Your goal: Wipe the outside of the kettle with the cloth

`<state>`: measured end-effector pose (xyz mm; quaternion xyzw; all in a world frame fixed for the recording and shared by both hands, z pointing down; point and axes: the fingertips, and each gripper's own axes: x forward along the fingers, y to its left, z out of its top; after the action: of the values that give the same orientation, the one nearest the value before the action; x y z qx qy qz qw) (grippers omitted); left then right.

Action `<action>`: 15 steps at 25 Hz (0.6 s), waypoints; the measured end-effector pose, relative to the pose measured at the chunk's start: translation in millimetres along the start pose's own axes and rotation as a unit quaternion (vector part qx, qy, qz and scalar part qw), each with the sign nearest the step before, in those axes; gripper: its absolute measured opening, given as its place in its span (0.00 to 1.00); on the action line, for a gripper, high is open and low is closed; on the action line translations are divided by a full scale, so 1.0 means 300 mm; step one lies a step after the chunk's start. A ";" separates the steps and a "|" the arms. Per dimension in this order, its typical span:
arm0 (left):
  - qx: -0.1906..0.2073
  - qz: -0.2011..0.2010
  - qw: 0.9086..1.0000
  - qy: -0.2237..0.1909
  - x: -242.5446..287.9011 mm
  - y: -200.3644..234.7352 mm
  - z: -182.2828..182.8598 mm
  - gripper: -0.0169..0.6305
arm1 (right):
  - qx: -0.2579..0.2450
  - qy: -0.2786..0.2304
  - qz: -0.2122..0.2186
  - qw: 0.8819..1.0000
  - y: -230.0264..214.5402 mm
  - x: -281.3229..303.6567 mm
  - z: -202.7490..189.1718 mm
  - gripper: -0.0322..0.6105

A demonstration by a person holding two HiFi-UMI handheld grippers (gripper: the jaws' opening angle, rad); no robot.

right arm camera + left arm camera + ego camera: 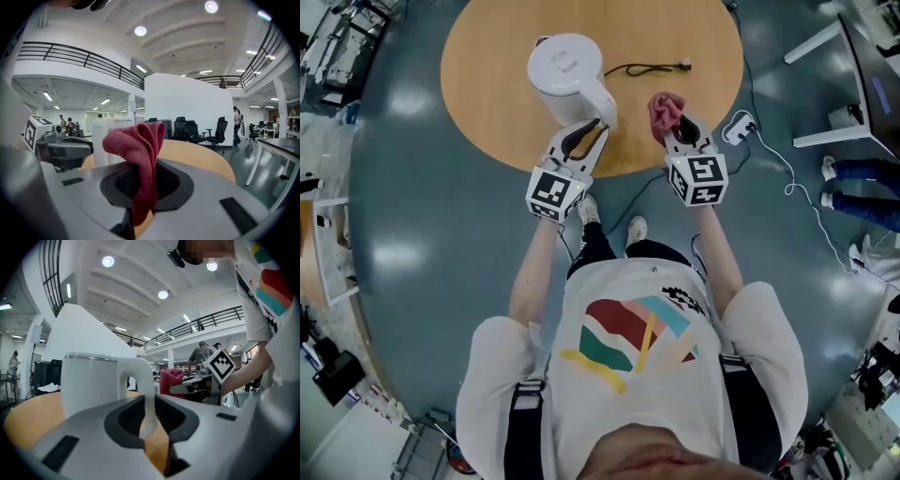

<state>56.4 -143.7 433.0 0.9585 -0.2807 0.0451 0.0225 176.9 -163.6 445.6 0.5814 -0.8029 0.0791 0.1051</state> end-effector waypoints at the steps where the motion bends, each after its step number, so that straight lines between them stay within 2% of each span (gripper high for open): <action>1: -0.001 -0.003 1.000 -0.001 0.006 0.004 0.003 0.20 | 0.000 0.001 -0.003 1.000 -0.005 0.000 0.003 0.12; 4: 0.005 -0.013 1.000 -0.001 0.043 0.008 0.014 0.20 | 0.005 0.003 -0.018 1.000 -0.026 -0.003 0.006 0.12; 6: 0.015 -0.016 1.000 0.004 0.087 0.020 0.012 0.13 | 0.010 0.005 -0.031 0.999 -0.043 0.003 0.003 0.12; 9: 0.016 -0.022 1.000 0.012 0.177 0.032 0.023 0.09 | 0.016 0.009 -0.050 0.999 -0.073 0.026 0.010 0.12; 15: 0.027 -0.015 0.999 0.017 0.325 0.000 0.069 0.09 | 0.018 0.005 -0.072 0.997 -0.093 0.058 0.048 0.12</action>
<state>139.7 -197.3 422.0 0.9618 -0.2648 0.0688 0.0018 197.1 -191.9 436.4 0.6389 -0.7571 0.0888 0.1036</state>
